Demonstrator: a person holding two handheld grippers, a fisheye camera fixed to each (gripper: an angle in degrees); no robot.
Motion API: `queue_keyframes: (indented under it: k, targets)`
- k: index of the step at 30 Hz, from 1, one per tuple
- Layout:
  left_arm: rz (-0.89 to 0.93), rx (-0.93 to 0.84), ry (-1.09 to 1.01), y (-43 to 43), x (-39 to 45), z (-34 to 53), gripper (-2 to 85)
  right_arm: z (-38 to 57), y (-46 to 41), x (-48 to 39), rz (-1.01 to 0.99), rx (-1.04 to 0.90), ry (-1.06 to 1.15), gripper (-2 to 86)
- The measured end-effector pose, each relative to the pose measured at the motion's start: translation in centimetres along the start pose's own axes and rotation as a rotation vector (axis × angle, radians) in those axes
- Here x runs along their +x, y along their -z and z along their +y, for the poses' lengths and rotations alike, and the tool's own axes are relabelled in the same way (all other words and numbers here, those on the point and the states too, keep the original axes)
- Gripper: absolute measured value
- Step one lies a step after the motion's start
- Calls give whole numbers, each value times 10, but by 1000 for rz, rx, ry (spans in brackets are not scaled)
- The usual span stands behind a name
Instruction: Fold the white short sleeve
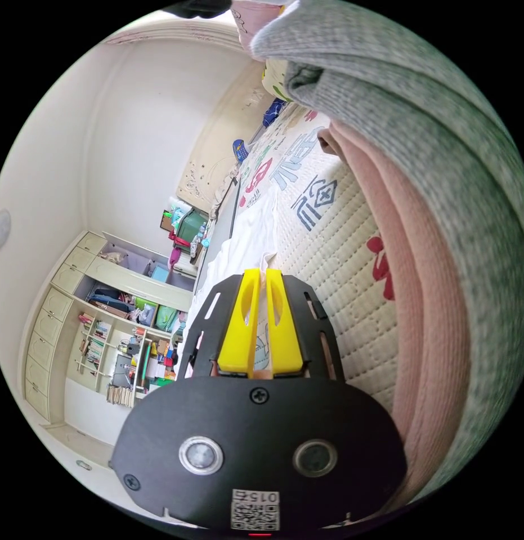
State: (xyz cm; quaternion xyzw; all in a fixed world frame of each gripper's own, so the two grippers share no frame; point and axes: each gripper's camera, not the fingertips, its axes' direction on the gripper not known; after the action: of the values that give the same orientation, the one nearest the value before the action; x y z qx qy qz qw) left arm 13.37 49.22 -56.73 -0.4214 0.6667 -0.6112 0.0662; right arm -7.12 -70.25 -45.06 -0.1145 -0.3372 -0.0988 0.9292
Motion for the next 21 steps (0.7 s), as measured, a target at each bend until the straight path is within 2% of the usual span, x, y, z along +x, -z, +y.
queue_keyframes:
  k: [2,5,9,11,14,17,21]
  targets:
    - [197,-24,-144,-66,68,-95,67,3,2,-1,-1,0,1,5]
    - [451,-81,-310,-172,177,-199,69,8,4,0,-1,0,0,5]
    - [610,-207,-336,-326,319,-296,55,14,5,2,-6,0,-2,5]
    - [693,-343,-344,-434,419,-339,55,19,6,4,-6,2,-3,5]
    - [725,-527,-340,-556,545,-369,60,26,7,7,-9,4,-4,5]
    - [653,-546,-341,-629,643,-381,97,33,7,10,-7,0,-7,6]
    - [626,-600,-313,-700,715,-386,117,42,4,14,1,0,-12,6]
